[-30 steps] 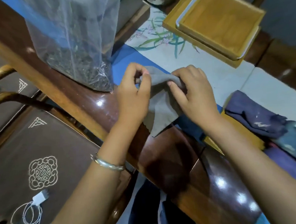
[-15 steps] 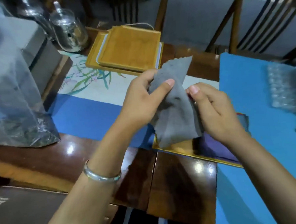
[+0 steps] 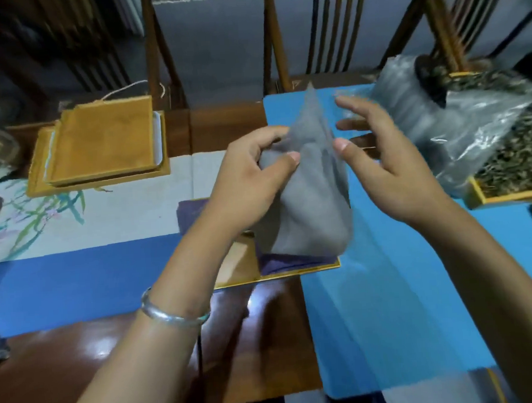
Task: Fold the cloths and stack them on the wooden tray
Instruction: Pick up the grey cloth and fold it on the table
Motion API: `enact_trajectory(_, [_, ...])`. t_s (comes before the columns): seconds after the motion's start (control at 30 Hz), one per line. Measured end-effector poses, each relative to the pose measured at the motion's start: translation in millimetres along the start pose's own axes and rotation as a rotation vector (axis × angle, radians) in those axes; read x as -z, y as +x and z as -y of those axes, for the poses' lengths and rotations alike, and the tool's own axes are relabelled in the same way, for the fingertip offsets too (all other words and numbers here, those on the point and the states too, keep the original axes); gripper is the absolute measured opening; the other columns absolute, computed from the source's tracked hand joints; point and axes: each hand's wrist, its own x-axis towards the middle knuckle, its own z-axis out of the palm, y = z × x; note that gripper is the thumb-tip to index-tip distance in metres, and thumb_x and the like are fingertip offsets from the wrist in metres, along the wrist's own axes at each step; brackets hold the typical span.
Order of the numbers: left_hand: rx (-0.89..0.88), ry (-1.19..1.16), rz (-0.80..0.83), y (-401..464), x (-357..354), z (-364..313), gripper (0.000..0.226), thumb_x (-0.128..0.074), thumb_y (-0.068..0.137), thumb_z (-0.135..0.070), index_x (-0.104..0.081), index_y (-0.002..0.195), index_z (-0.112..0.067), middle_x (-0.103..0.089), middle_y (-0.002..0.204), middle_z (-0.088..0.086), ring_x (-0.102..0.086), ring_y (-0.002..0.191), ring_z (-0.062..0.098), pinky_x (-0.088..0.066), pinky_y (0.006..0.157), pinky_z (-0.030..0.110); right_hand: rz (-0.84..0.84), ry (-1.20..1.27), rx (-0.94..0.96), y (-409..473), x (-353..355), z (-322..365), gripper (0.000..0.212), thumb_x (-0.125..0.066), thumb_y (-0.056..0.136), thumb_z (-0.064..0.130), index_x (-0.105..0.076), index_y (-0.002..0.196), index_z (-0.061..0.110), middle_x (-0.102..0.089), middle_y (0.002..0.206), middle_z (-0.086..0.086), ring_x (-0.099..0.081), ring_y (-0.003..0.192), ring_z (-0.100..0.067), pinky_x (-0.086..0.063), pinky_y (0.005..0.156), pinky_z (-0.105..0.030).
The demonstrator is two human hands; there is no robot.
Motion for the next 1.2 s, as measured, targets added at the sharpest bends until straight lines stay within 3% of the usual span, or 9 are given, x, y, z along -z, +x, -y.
enact_trajectory(0.1, [-0.038, 0.038, -0.005, 3.3, -47.6, -6.1, 0.023, -0.061, 0.087, -0.005, -0.067, 0.110, -0.005, -0.069, 0.107, 0.000, -0.062, 0.101, 0.008, -0.049, 0.094, 0.031, -0.170, 0.144, -0.147, -11.1, 19.2, -17.6, 0.036, -0.052, 0.083, 0.054, -0.053, 0.096, 0.021, -0.056, 0.082, -0.001, -0.057, 0.072, -0.027, -0.052, 0.072, -0.047])
enact_trajectory(0.17, [-0.072, 0.041, 0.029, 2.9, -81.9, -10.6, 0.026, -0.058, 0.085, 0.001, -0.068, 0.107, -0.008, -0.068, 0.103, -0.005, -0.060, 0.099, 0.004, -0.048, 0.093, 0.027, -0.225, 0.305, -0.266, -14.7, 32.8, -29.7, 0.056, -0.052, 0.077, 0.062, -0.047, 0.078, 0.006, -0.048, 0.065, -0.006, -0.050, 0.055, -0.025, -0.049, 0.057, -0.041])
enact_trajectory(0.27, [-0.121, 0.068, 0.102, 3.8, -134.7, -19.2, 0.044, -0.051, 0.077, 0.005, -0.065, 0.117, -0.010, -0.065, 0.110, -0.007, -0.057, 0.105, 0.000, -0.043, 0.095, 0.017, -0.165, 0.318, -0.324, -19.2, 61.6, -51.0, 0.073, -0.052, 0.073, 0.067, -0.046, 0.072, -0.006, -0.048, 0.053, -0.008, -0.052, 0.047, -0.019, -0.048, 0.054, -0.040])
enact_trajectory(0.43, [0.011, -0.058, 0.143, -0.6, -212.9, -35.1, 0.043, -0.055, 0.075, -0.013, -0.060, 0.113, -0.031, -0.069, 0.097, -0.017, -0.053, 0.068, 0.013, -0.047, 0.067, 0.026, -0.125, 0.213, -0.313, -41.2, 126.1, -91.8, 0.051, -0.052, 0.079, 0.050, -0.051, 0.074, 0.000, -0.054, 0.059, -0.010, -0.061, 0.070, -0.038, -0.052, 0.071, -0.058])
enact_trajectory(0.57, [0.038, -0.202, 0.077, -2.1, -262.4, -41.9, 0.021, -0.058, 0.084, -0.022, -0.067, 0.102, -0.025, -0.071, 0.099, -0.011, -0.064, 0.089, 0.004, -0.052, 0.078, 0.023, 0.022, 0.133, -0.200, -55.7, 172.6, -122.0, 0.035, -0.042, 0.088, 0.033, -0.052, 0.073, 0.003, -0.059, 0.062, -0.011, -0.062, 0.061, -0.023, -0.052, 0.067, -0.052])
enact_trajectory(0.63, [0.065, -0.255, 0.009, -2.0, -283.0, -42.7, 0.011, -0.059, 0.083, -0.023, -0.066, 0.092, -0.023, -0.069, 0.086, -0.018, -0.064, 0.081, -0.002, -0.055, 0.070, 0.024, 0.097, 0.115, -0.130, -62.0, 187.7, -134.4, 0.033, -0.041, 0.092, 0.028, -0.054, 0.074, 0.004, -0.059, 0.063, -0.007, -0.060, 0.063, -0.022, -0.050, 0.067, -0.052])
enact_trajectory(0.87, [0.168, -0.320, -0.128, -6.8, -313.3, -32.0, 0.005, -0.058, 0.082, -0.025, -0.061, 0.078, -0.024, -0.062, 0.068, -0.012, -0.058, 0.060, 0.000, -0.047, 0.057, 0.014, 0.261, 0.134, 0.027, -70.8, 192.6, -164.3, 0.042, -0.054, 0.092, 0.029, -0.051, 0.078, -0.010, -0.054, 0.072, -0.030, -0.055, 0.067, -0.034, -0.043, 0.064, -0.055])
enact_trajectory(1.03, [0.232, -0.326, -0.087, -9.8, -309.4, -15.2, 0.007, -0.060, 0.080, -0.027, -0.061, 0.077, -0.021, -0.060, 0.072, -0.002, -0.057, 0.066, 0.006, -0.053, 0.067, 0.024, 0.320, 0.114, 0.078, -73.6, 177.7, -175.0, 0.043, -0.057, 0.087, 0.032, -0.056, 0.080, -0.011, -0.055, 0.072, -0.026, -0.051, 0.065, -0.029, -0.042, 0.062, -0.051])
enact_trajectory(1.2, [0.267, -0.314, -0.070, -12.3, -296.5, -10.3, 0.010, -0.057, 0.083, -0.021, -0.065, 0.077, -0.024, -0.065, 0.074, -0.008, -0.058, 0.075, 0.005, -0.050, 0.083, 0.036, 0.431, 0.108, 0.098, -72.2, 167.3, -177.1, 0.045, -0.058, 0.090, 0.034, -0.056, 0.082, -0.010, -0.055, 0.073, -0.027, -0.051, 0.066, -0.033, -0.041, 0.063, -0.053])
